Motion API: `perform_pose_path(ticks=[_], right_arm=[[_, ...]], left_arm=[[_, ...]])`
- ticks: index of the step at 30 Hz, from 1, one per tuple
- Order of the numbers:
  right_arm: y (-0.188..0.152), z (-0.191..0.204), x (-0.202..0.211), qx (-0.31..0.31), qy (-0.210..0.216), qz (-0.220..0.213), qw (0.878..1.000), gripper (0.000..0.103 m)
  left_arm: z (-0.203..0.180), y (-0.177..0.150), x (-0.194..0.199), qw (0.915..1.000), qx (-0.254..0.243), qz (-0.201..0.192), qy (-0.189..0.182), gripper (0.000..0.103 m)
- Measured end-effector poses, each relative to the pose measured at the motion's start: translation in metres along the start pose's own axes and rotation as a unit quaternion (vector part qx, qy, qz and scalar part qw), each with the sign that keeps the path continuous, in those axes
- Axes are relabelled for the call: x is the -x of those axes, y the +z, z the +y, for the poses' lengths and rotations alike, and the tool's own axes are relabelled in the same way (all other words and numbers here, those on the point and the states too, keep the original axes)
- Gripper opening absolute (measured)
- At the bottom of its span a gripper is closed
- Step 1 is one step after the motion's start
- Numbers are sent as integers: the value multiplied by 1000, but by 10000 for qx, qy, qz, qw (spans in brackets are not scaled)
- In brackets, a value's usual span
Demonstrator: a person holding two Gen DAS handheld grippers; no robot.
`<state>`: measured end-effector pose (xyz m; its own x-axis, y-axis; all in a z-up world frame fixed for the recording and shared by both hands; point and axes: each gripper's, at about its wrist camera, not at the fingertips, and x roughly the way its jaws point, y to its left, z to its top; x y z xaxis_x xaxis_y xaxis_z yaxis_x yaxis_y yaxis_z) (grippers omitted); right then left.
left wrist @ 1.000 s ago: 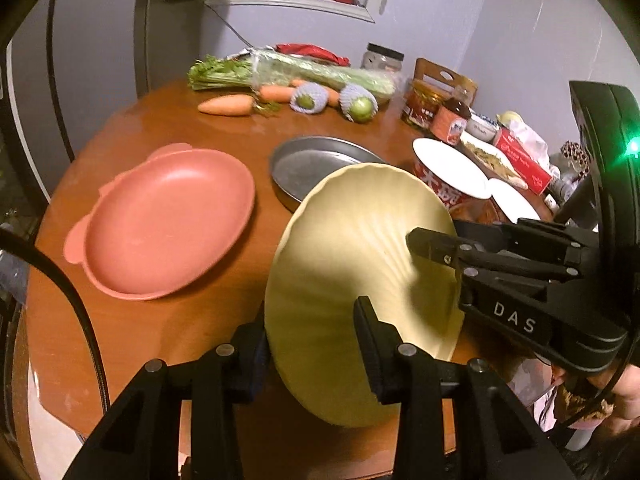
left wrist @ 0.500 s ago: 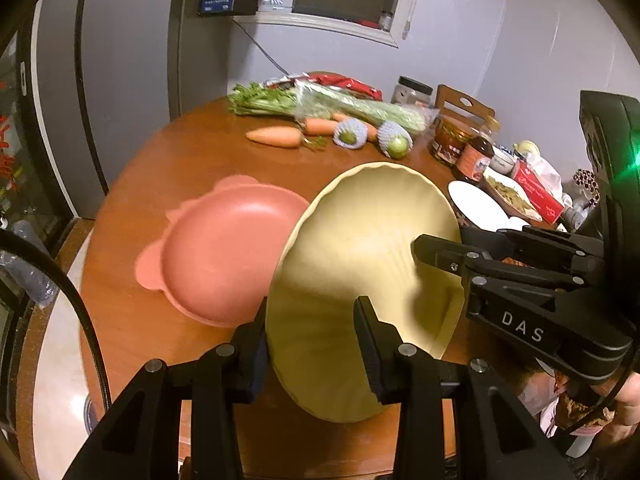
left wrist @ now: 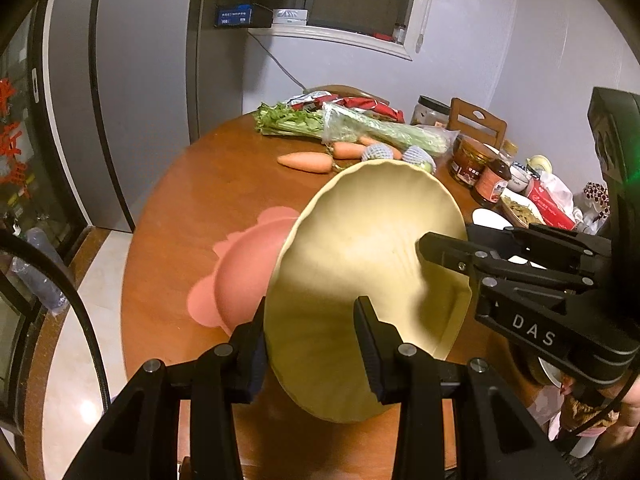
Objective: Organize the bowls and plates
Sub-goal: 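Lift the yellow shell plate with both grippers and carry it over the pink plate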
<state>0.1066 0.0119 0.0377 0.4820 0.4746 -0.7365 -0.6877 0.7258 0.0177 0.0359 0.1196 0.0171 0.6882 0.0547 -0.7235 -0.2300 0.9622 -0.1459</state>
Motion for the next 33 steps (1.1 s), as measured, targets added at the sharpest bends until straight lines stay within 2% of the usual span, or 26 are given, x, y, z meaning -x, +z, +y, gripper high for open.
perform_pose_path(ticks=[8,14,25,33], right_arm=[[22,15,-15,156,47,-11,9999,29],[33,17,-30,123,97,47,9999,29],[34,25,-64,178,128,320,9992,29],[31,28,-80,157,147,401,9990,29]], left_arm=[[21,20,-6,9998,55,-28,192,40],[30,25,-20,9996,56,126,230,40],[49,21,-42,9987,149,379,316,40],[57,21,-55,9984,200,416,325,40]])
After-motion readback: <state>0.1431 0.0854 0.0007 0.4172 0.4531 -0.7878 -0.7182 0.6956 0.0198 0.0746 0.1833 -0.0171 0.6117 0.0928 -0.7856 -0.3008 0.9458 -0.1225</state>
